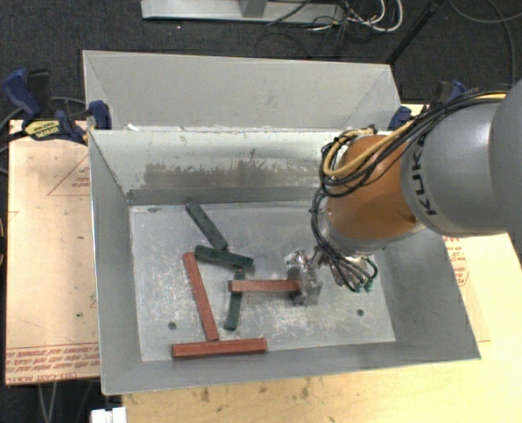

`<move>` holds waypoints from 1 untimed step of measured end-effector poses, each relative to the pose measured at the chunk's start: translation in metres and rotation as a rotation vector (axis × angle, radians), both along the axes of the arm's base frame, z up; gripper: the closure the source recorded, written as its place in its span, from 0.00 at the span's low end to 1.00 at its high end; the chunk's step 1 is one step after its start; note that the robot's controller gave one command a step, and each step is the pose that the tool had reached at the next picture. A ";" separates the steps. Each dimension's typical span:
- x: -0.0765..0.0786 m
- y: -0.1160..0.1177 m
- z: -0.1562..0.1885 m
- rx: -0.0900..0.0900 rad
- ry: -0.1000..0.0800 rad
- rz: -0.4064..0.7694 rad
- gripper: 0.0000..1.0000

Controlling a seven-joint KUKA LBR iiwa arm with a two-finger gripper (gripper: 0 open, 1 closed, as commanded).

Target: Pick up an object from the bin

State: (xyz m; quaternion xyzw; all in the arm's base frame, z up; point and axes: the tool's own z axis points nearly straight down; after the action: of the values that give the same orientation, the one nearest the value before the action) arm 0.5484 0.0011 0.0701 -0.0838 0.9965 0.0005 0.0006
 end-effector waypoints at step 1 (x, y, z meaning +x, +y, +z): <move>0.000 0.000 0.000 0.000 0.000 0.000 0.00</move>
Offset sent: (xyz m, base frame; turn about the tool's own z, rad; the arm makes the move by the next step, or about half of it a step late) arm 0.0000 0.0000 0.0000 0.0000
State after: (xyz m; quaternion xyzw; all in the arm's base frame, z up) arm 0.5485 0.0012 0.0700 -0.0840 0.9965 0.0004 0.0007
